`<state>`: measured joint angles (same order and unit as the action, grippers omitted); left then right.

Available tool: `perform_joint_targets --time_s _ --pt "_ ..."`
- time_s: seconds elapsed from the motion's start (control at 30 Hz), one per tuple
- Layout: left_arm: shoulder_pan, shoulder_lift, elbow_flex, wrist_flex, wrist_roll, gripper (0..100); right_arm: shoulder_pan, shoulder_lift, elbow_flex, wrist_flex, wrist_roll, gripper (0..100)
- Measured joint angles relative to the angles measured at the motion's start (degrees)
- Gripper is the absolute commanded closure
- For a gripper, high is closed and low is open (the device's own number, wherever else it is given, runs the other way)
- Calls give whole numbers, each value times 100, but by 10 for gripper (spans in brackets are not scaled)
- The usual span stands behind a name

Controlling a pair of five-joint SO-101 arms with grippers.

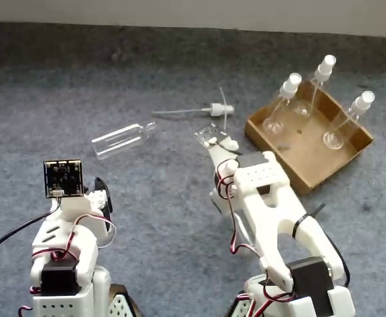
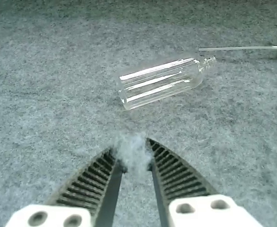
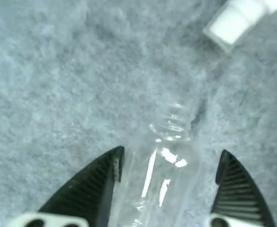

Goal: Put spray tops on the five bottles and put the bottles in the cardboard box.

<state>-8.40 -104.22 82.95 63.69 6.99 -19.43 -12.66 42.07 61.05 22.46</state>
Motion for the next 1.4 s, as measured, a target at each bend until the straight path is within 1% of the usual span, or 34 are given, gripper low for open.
perform_joint_targets --time_s 0.37,0.53,0.6,1.07,1.23,1.4 --pt "0 0 0 0 0 954 0 62 97 -9 0 734" --pt "0 0 0 0 0 954 0 62 105 -9 0 810" --pt "0 0 0 0 0 954 0 62 105 -9 0 822" --pt "0 0 0 0 0 954 0 62 105 -9 0 820" --pt "0 0 0 0 0 954 0 62 105 -9 0 759" --pt "0 0 0 0 0 954 0 62 132 -9 0 756"
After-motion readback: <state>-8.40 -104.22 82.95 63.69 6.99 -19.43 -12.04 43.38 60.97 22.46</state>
